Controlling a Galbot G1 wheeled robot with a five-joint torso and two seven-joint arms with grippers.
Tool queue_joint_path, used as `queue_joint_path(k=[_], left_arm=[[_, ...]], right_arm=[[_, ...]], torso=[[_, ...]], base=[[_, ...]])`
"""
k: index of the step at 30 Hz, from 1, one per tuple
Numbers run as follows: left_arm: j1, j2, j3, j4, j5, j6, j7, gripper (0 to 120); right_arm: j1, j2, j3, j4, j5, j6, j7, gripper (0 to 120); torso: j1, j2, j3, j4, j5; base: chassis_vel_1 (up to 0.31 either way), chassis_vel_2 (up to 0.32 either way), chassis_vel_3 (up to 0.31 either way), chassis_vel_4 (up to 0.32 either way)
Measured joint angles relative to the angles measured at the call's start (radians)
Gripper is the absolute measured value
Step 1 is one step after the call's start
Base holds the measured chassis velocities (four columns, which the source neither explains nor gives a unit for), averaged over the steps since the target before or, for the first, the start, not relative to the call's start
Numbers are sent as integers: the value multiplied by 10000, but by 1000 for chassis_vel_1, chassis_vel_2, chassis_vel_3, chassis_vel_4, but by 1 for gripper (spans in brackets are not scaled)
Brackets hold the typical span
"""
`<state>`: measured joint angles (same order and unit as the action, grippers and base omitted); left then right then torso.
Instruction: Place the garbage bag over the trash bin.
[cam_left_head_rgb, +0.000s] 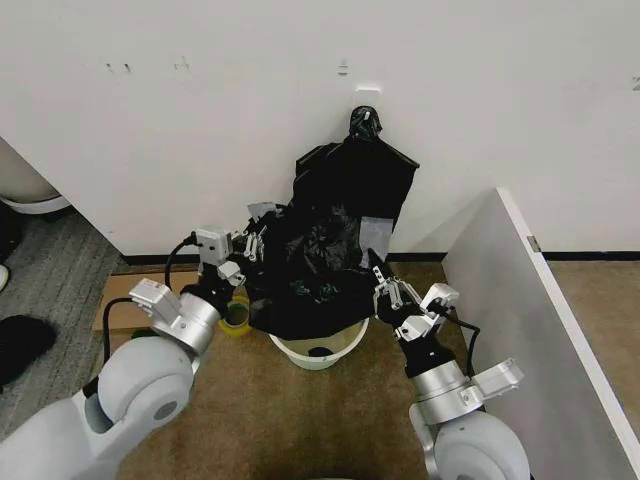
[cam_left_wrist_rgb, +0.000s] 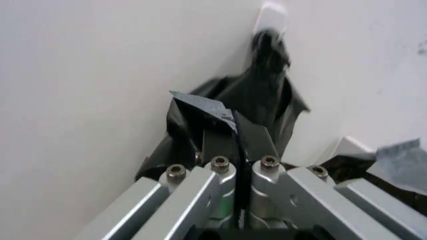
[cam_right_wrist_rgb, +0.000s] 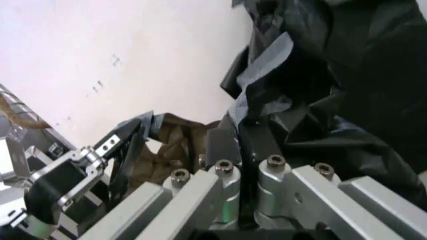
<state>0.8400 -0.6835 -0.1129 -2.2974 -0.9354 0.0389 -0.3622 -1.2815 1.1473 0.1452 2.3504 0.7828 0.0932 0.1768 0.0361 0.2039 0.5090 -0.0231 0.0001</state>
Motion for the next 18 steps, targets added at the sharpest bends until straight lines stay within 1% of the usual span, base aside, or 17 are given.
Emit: queue_joint_path(k=[3, 7, 12, 15, 18], left_arm=[[-464, 5, 186, 29, -182, 11, -7, 0], [-575, -162, 353, 223, -229, -55, -3, 0], [-285, -885, 832, 926, 138, -331, 40, 0], [-116, -972, 898, 1118, 342, -415, 100, 0], [309, -971, 860, 1326, 473, -502, 135, 0]], right_arm=[[185, 86, 185, 154, 213, -21, -24, 0], [203, 81, 214, 152, 241, -17, -105, 0], [9, 163, 64, -282, -11, 109, -262, 0], [-109, 232, -56, -441, -34, 145, -296, 0], [-413, 424, -296, -951, -315, 282, -396, 0]], torso=[[0, 0, 0, 0, 1], [0, 0, 0, 1, 0], [0, 0, 0, 0, -3], [0, 0, 0, 1, -2], [0, 0, 0, 1, -1]], base=[[0, 0, 0, 0], [0, 0, 0, 0], [0, 0, 0, 0], [0, 0, 0, 0], [0, 0, 0, 0]])
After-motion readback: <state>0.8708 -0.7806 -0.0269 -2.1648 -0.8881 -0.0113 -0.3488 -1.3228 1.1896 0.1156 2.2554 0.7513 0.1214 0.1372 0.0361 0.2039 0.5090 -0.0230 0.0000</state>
